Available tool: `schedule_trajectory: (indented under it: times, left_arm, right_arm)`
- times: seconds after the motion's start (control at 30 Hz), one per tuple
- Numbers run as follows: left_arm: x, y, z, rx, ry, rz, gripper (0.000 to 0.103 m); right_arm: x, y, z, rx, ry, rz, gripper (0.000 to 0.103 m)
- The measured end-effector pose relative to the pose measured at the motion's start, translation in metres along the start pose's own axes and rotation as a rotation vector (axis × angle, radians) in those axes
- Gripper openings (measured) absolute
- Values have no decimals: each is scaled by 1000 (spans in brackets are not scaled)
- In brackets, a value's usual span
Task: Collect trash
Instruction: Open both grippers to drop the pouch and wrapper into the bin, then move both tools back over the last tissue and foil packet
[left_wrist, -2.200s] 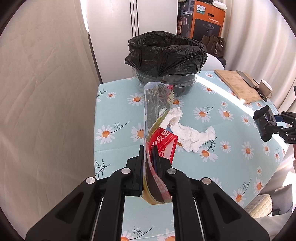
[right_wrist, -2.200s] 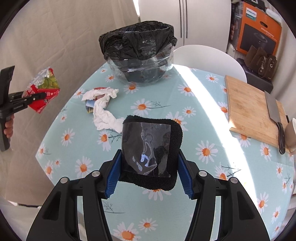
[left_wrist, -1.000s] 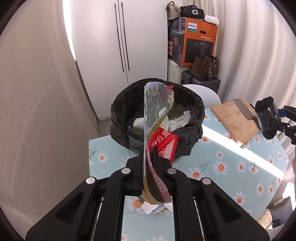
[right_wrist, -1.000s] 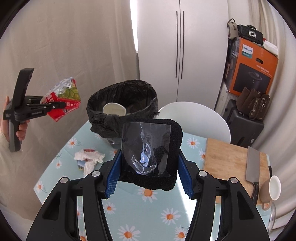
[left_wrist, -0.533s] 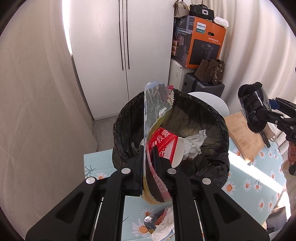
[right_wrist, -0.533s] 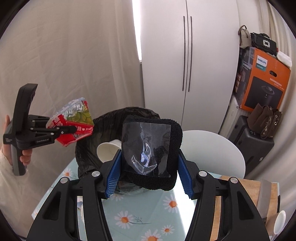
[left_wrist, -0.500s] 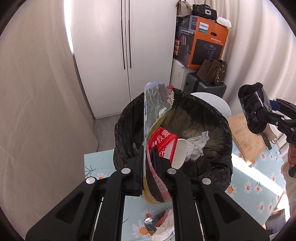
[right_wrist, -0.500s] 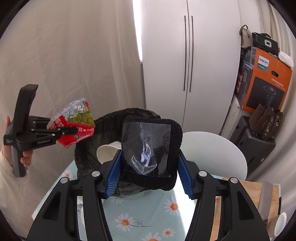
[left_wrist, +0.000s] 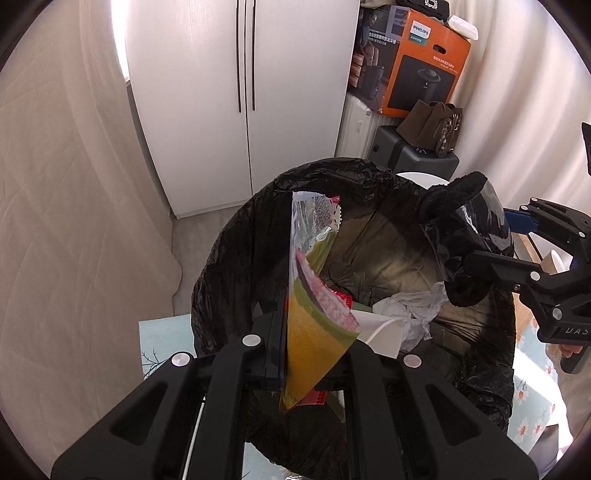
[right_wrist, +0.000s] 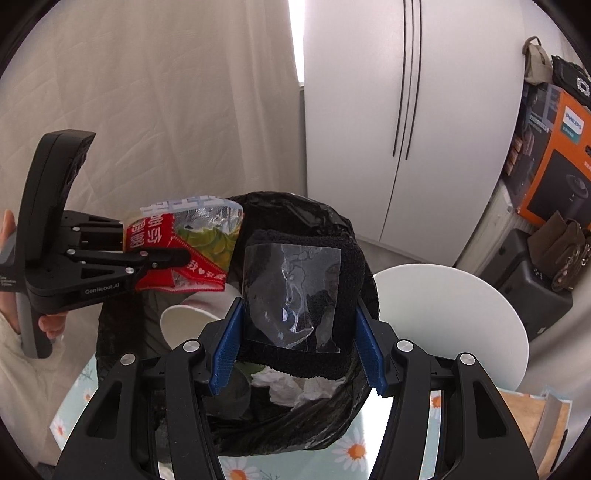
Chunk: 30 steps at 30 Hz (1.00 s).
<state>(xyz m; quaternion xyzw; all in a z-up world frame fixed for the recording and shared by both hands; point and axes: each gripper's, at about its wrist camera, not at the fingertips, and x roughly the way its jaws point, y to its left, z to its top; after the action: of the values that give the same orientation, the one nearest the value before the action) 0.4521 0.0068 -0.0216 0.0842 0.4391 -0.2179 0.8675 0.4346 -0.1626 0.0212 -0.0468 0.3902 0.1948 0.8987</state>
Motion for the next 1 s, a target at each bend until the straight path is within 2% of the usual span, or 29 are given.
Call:
schedule_trajectory:
  times: [0.03, 0.07, 0.1, 0.13, 0.17, 0.2, 0.23, 0.33, 0.4, 0.5, 0.6, 0.8, 1.0]
  left_arm:
    - [0, -2, -1, 19, -18, 12, 20]
    - [-1, -3, -3, 35, -44, 18, 48]
    - [-4, -3, -5, 37, -68, 8, 64]
    - [-8, -2, -6, 27, -96, -12, 82]
    - [-13, 0, -8, 11, -127, -39, 88]
    - [-19, 3, -10, -9, -156, -67, 90]
    - [-24, 5, -11, -29, -180, -81, 97]
    - [-38, 11, -17, -73, -229, -77, 97]
    - [-45, 16, -23, -102, -232, -84, 97]
    - [-54, 20, -32, -124, -229, -48, 97]
    - [-62, 18, -42, -119, -215, 1, 97]
    - [-81, 15, -66, -128, -195, 49, 97]
    - [-107, 8, -96, -95, -188, 108, 97]
  right_arm:
    - [3, 2, 0, -4, 1, -5, 54]
    - [6, 2, -1, -8, 1, -6, 57]
    - [6, 3, -2, -16, -9, -15, 58]
    - [4, 4, -3, -30, -27, -25, 63]
    - [1, 5, -5, -40, -45, -29, 77]
    - [-2, 5, -6, -41, -59, -28, 83]
    - [-6, 5, -7, -39, -76, -28, 86]
    - [-18, 5, -9, -30, -105, -19, 87]
    - [-24, 7, -11, -28, -112, -24, 87]
    - [-31, 10, -16, -19, -104, -33, 88]
    - [-39, 14, -24, -13, -95, -50, 88]
    - [-61, 24, -42, -4, -83, -71, 88]
    - [-87, 44, -59, -18, -81, -75, 88]
